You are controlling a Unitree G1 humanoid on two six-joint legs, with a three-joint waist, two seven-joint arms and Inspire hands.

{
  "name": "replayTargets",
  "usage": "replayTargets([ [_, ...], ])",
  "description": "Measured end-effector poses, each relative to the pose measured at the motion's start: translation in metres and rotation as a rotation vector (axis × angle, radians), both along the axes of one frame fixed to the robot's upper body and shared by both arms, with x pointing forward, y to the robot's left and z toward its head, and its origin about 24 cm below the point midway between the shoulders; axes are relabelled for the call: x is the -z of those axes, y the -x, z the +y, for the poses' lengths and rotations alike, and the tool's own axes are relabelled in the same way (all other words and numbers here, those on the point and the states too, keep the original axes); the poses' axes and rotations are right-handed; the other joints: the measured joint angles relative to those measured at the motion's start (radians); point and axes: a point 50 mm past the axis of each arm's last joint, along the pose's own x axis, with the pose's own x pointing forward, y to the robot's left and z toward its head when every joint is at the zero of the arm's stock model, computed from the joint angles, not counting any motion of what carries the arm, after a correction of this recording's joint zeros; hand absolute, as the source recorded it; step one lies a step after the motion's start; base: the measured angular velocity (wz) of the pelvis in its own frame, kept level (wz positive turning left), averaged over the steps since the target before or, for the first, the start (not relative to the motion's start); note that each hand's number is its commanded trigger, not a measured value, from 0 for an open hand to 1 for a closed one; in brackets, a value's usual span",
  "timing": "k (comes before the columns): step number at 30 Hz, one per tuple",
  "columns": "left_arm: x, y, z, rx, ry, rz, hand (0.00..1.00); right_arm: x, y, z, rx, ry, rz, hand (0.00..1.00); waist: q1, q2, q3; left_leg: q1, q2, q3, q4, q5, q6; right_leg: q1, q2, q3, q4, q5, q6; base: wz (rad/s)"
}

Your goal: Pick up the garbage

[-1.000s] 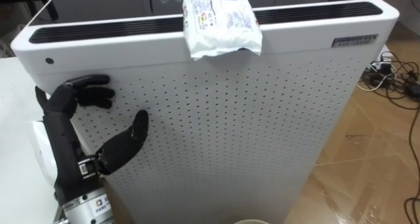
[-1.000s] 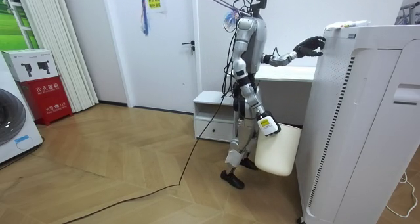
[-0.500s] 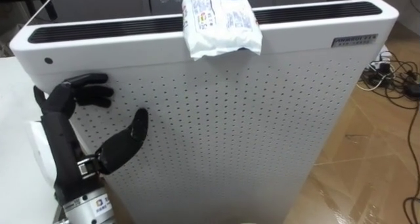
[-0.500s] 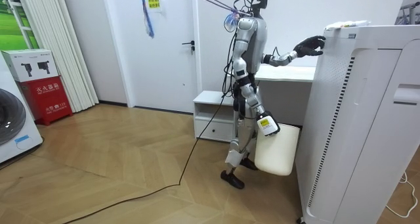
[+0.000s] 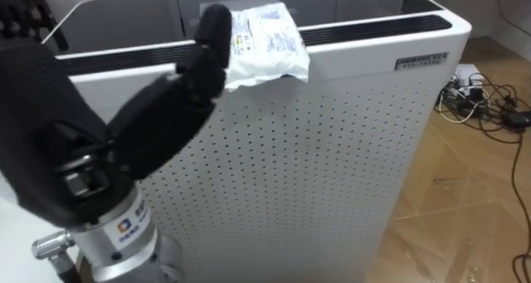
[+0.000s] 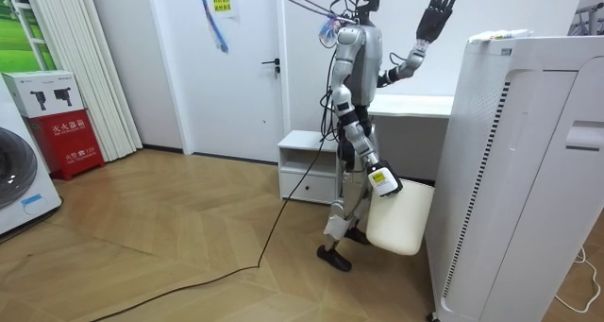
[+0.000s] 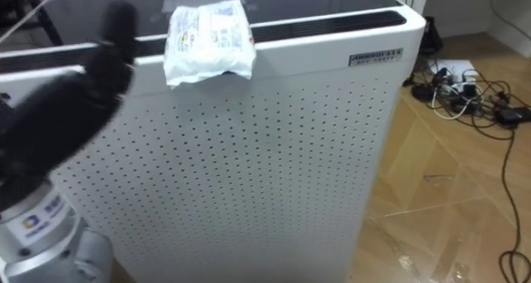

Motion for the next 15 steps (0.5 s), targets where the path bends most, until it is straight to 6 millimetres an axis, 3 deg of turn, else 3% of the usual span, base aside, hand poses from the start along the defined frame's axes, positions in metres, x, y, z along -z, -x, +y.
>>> replayTargets([
  [8,0.0000,-0.0006,-0.0015,0.010,-0.029,0.010,0.00,0.0019,0.0029,0.0006,0.009,-0.001,0.014,1.00,0.003,-0.014,-0.0006,0.000,-0.003,0.006,-0.007,0.000,0.001,-0.001,0.000,0.001,-0.001,0.000,0.000,0.00],
  [11,0.0005,-0.0015,-0.0027,0.011,-0.050,0.022,0.00,0.0023,0.0030,0.0021,0.006,-0.009,0.017,1.00,0.000,-0.025,0.0057,0.001,-0.003,0.006,-0.008,0.000,0.001,0.004,0.000,0.000,-0.003,0.000,0.000,0.00],
  [15,0.0018,-0.0028,-0.0057,0.013,-0.081,0.045,0.00,0.0032,0.0041,0.0022,0.007,-0.010,0.031,1.00,0.000,-0.023,0.0059,-0.001,-0.004,0.006,-0.007,0.000,0.001,0.001,-0.001,0.003,-0.002,0.000,0.000,0.00],
])
